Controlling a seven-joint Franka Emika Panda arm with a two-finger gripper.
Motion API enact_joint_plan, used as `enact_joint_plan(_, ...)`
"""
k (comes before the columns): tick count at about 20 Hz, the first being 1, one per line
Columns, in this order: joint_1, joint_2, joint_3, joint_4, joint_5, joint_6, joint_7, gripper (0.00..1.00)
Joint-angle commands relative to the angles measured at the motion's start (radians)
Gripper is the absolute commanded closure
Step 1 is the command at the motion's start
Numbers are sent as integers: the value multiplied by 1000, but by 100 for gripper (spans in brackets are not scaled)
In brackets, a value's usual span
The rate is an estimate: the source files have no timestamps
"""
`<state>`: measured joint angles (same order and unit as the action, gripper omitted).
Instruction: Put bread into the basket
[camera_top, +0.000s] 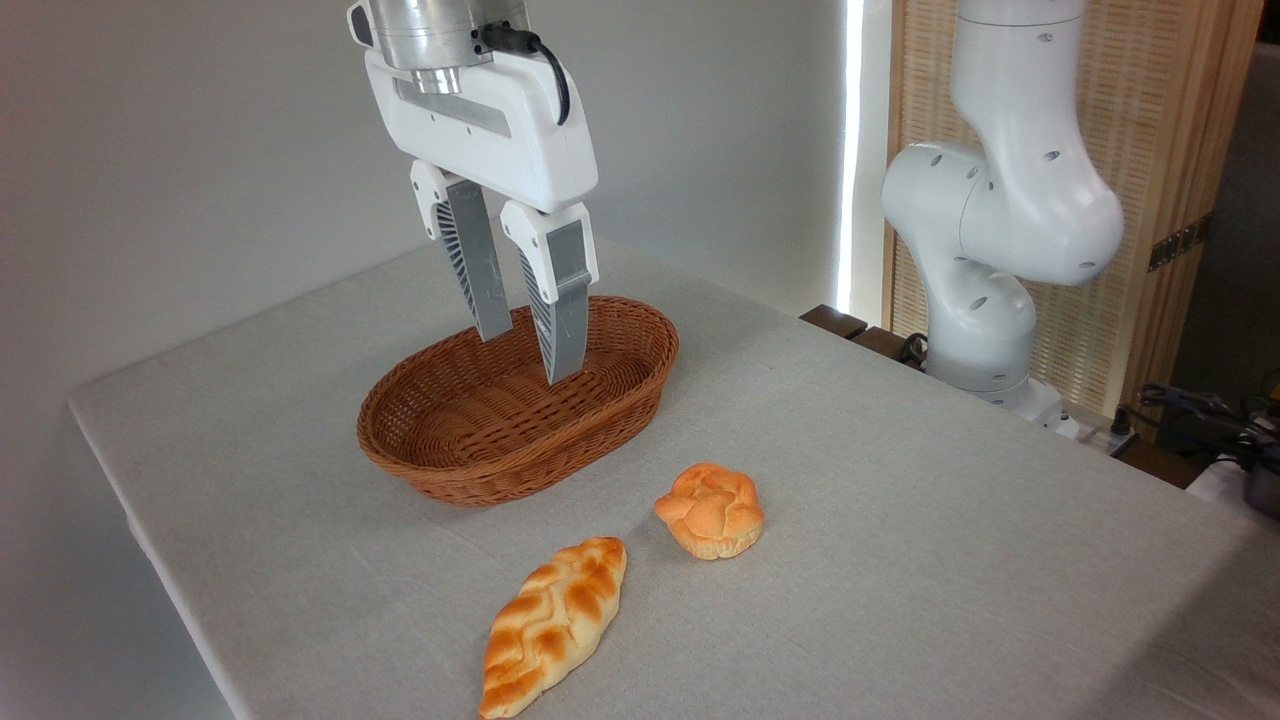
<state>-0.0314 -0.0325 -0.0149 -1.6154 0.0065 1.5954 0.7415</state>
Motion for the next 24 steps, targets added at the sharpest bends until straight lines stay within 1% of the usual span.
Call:
enact_joint_plan(1,-4,-4,19,17,-5,-29,7,0)
enact_joint_plan(15,-2,-4,19,14,-5,-31,6,0)
enact_joint_plan(24,-10,-15,18,0,-5,-28,6,0)
